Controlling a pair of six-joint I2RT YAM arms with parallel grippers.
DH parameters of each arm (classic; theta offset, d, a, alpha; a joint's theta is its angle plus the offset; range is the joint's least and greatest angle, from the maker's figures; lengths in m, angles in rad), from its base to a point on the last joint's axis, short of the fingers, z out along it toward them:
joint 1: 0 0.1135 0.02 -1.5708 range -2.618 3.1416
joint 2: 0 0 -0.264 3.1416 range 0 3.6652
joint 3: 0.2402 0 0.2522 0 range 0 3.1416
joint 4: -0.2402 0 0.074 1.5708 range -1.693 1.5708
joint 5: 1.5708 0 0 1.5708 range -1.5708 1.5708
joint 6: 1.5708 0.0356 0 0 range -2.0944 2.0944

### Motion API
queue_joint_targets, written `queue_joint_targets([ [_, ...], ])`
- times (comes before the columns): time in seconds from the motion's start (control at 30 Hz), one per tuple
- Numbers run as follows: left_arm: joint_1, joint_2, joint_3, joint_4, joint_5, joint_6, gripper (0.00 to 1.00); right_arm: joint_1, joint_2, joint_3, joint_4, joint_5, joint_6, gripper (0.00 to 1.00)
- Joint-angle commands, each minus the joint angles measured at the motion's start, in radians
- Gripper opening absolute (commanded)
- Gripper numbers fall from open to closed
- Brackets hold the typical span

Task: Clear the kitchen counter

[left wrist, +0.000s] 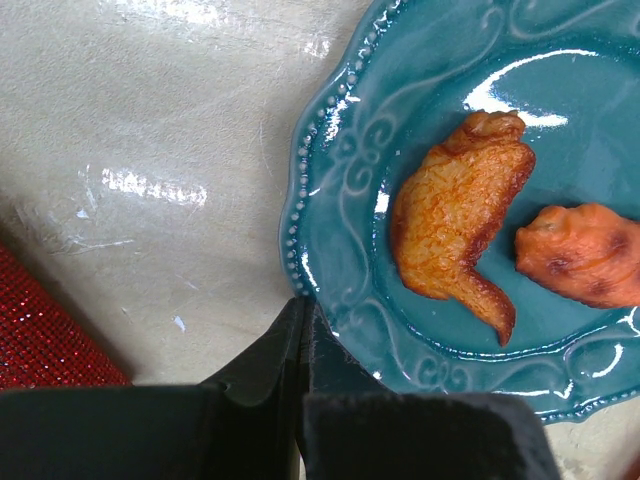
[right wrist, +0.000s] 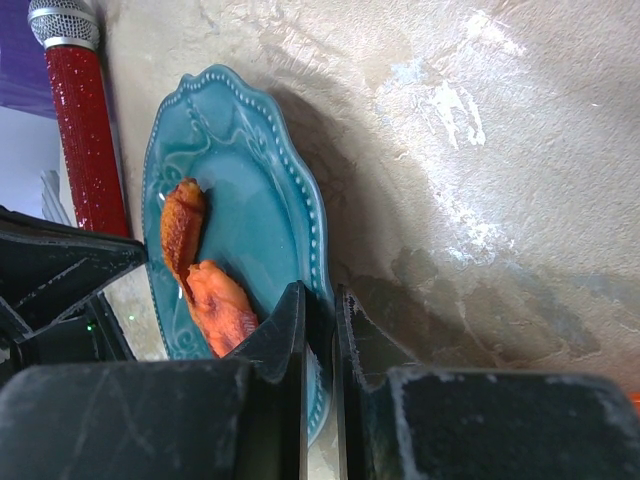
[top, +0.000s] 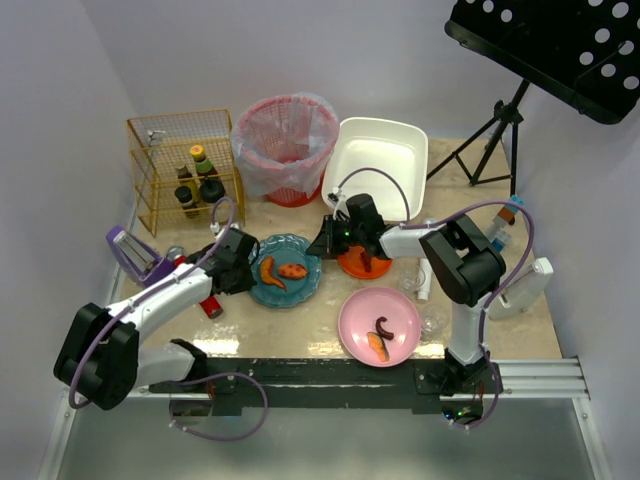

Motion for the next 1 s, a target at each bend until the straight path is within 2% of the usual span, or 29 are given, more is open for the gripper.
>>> queue_joint_targets([
  [0.0,-0.013,-0.011,-0.023,0.035,0.026,-0.030,0.00,0.002,-0.023,-0.004,-0.023,0.095,-0.095,0.00],
  [0.43,-0.013,-0.036,0.023,-0.008,0.049,-0.018,0.00,0.002,-0.017,-0.010,-0.019,0.096,-0.092,0.00],
  [0.57,-0.013,-0.050,0.026,-0.014,0.049,-0.023,0.11,0.001,-0.011,-0.010,-0.014,0.092,-0.089,0.00],
  [0.63,-0.013,-0.054,0.030,-0.021,0.049,-0.023,0.14,0.002,-0.009,-0.008,-0.014,0.090,-0.089,0.00],
  [0.97,-0.013,-0.042,0.007,0.001,0.057,-0.021,0.09,0.001,-0.004,-0.008,-0.013,0.089,-0.087,0.00],
])
